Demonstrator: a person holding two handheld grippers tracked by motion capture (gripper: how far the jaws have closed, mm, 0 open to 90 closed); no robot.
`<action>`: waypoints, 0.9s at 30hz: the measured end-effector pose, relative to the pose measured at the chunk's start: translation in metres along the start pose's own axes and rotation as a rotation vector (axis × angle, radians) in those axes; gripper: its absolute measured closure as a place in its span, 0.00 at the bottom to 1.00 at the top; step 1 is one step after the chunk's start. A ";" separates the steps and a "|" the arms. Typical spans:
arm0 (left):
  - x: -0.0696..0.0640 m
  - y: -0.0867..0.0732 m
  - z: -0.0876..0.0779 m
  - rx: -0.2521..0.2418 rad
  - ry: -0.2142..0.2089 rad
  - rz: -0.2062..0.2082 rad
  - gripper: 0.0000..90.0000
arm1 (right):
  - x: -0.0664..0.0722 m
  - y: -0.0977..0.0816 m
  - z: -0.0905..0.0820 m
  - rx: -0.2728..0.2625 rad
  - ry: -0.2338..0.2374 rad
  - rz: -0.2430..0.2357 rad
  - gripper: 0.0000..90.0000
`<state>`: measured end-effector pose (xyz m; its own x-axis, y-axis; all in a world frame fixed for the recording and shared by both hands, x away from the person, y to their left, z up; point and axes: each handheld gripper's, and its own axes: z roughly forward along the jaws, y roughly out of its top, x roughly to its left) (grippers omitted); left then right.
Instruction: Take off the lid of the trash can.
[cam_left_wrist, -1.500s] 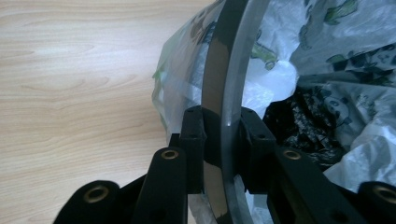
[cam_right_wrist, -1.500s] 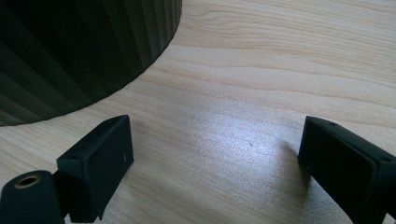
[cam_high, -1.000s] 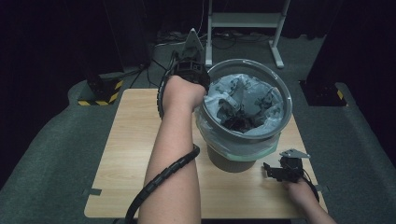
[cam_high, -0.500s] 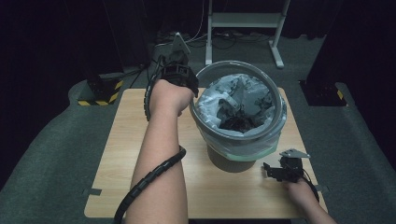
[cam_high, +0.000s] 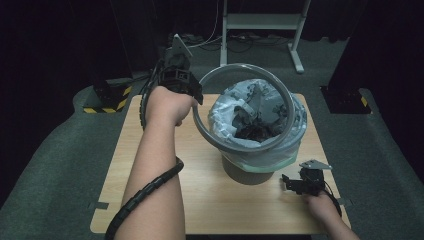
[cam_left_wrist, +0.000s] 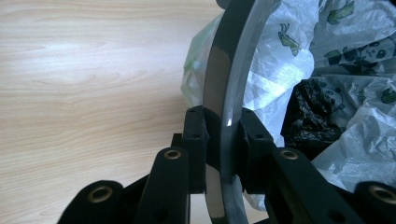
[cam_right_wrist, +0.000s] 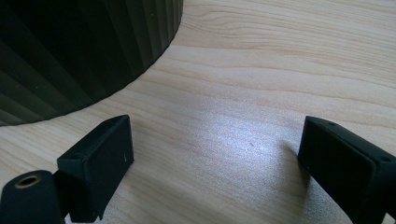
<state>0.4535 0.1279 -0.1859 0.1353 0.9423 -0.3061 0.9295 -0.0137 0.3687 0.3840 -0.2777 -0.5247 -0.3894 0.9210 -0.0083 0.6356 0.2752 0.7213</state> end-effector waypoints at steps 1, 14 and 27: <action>0.002 -0.001 -0.001 -0.004 -0.001 -0.005 0.84 | 0.000 0.000 0.000 0.000 0.000 0.000 0.11; 0.039 -0.014 -0.012 -0.011 -0.014 -0.038 0.85 | 0.000 0.000 0.000 0.000 0.003 -0.002 0.11; 0.074 -0.025 -0.019 -0.020 -0.035 -0.067 0.85 | 0.000 0.000 0.000 0.000 0.004 -0.002 0.11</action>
<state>0.4338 0.2041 -0.2010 0.0849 0.9288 -0.3607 0.9300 0.0560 0.3633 0.3842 -0.2778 -0.5247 -0.3938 0.9192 -0.0068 0.6348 0.2773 0.7212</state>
